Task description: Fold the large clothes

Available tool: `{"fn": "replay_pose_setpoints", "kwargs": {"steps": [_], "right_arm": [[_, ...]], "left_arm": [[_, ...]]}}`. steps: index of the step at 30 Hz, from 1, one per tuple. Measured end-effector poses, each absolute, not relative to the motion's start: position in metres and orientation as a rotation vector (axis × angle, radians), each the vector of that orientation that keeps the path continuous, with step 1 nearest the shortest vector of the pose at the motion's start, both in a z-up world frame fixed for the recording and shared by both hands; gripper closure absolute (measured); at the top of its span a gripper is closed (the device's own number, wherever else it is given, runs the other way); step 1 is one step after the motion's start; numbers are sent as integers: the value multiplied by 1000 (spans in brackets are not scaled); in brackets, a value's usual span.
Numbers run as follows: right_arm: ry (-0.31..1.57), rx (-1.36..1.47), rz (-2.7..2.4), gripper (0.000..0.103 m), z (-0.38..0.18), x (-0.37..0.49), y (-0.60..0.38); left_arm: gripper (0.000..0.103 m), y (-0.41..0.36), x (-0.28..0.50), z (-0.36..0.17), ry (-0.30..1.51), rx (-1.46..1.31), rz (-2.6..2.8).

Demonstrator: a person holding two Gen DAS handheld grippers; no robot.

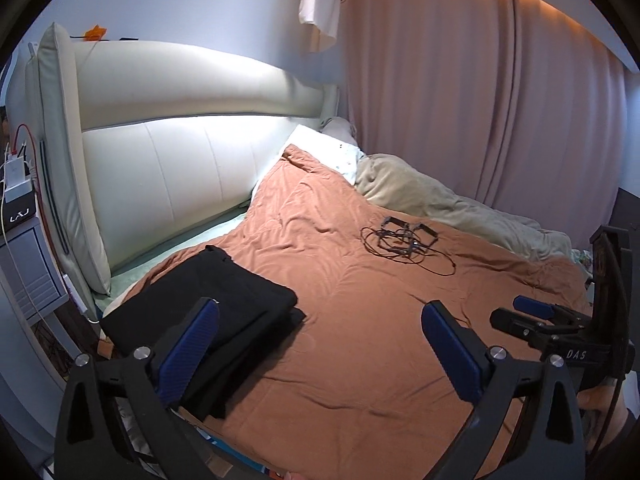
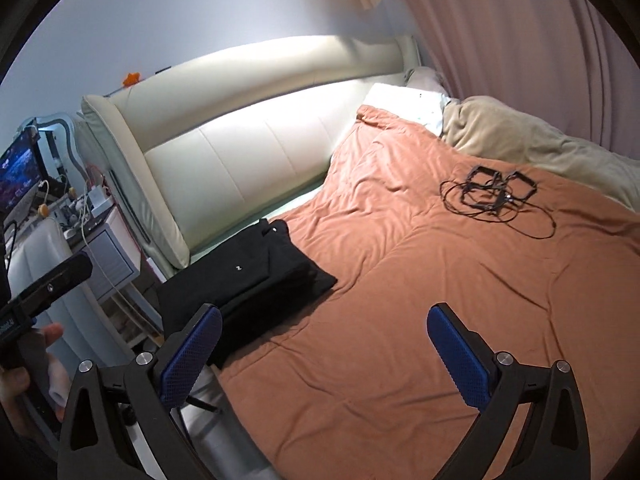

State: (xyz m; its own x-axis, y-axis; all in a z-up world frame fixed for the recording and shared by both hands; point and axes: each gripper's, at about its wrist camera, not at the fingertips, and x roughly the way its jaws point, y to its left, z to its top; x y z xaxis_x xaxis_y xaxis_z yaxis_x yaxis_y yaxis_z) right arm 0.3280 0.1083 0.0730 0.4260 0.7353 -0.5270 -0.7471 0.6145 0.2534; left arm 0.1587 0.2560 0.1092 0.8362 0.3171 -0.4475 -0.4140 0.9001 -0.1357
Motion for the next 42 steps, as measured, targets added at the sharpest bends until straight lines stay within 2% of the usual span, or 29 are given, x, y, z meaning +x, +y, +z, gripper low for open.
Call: {"fn": "replay_pose_setpoints", "kwargs": {"steps": [12,42], "right_arm": [[565,14,903,0,92,303,10],[455,42,722,0,39,155,-168]], "left_arm": [[0,178,122,106,394,-215,352],[0,57,20,55,287,-225,296]]}}
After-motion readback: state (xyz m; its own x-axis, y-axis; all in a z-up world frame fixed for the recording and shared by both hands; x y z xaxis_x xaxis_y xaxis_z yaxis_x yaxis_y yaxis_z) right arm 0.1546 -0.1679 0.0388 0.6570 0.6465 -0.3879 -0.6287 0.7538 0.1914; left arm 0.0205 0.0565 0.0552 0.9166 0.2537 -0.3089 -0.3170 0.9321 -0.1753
